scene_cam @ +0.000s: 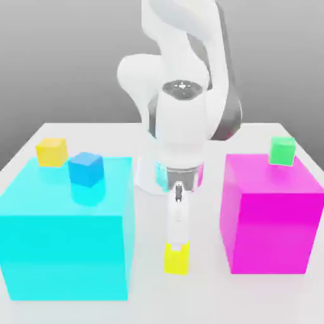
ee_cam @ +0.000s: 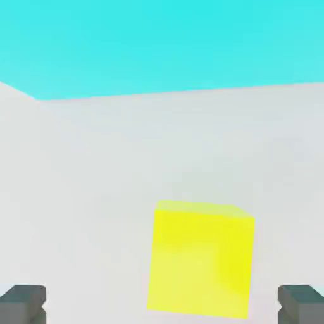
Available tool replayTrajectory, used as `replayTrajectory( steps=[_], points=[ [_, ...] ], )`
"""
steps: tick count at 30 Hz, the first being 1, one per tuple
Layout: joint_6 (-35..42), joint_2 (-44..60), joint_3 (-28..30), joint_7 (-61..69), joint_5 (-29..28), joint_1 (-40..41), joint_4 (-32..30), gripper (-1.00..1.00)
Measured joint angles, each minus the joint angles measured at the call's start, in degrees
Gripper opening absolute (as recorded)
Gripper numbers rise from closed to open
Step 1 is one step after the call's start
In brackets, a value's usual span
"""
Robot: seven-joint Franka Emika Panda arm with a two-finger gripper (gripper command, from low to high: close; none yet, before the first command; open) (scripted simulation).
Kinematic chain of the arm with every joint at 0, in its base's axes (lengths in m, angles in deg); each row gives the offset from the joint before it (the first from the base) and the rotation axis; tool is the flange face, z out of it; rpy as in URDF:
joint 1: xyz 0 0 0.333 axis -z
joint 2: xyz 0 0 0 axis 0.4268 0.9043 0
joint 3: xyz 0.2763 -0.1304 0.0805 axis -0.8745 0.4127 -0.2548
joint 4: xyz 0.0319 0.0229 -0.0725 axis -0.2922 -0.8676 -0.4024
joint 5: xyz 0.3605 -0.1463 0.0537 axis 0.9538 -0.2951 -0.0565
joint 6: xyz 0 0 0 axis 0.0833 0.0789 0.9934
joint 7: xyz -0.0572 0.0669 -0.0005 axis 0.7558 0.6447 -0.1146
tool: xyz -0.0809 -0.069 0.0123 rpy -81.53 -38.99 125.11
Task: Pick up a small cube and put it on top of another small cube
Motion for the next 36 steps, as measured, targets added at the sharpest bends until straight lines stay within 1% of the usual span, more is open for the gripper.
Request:
replayTrajectory(
  steps=[2,3,6,8,9,14,15,17,19,23,26,27,29,32,34,36],
  points=[
    [-2.2,3.25,1.77,-4.93,-6.18,0.01,0.55,0.0],
    [-3.32,4.87,3.92,-7.42,-9.48,-1.4,0.91,0.0],
    [-6.72,9.63,11.86,-14.01,-18.33,-7.22,2.1,0.0],
    [-9.13,12.63,18.0,-16.36,-21.48,-12.58,2.75,0.0],
    [-10.42,14.06,21.05,-16.75,-22.01,-15.5,2.97,-1.0],
    [-10.57,14.07,21.06,-16.67,-21.93,-15.52,2.97,-1.0],
    [-11.21,14.78,22.55,-16.87,-22.2,-16.93,3.09,-1.0],
    [-10.07,13.42,20.52,-15.97,-20.91,-15.24,2.83,-1.0],
    [-8.03,10.75,16.41,-13.26,-17.25,-12.06,2.22,-1.0],
    [-3.51,4.49,9.72,-5.23,-6.29,-8.14,0.76,-1.0],
    [0.04,-0.21,8.92,-0.08,0.73,-9.55,-0.3,-1.0],
    [0.81,-0.77,8.9,1.96,1.12,-10.04,-0.15,-1.0],
    [1.82,-0.75,9.82,6.75,0.01,-11.62,0.74,-1.0],
    [2.89,0.23,13.73,14.72,-2.97,-14.31,2.57,-1.0],
    [3.52,1.0,15.69,20.22,-5.01,-10.64,3.85,-1.0],
    [4.23,1.77,15.93,25.64,-7.26,-9.67,5.23,-1.0]
  ],
)
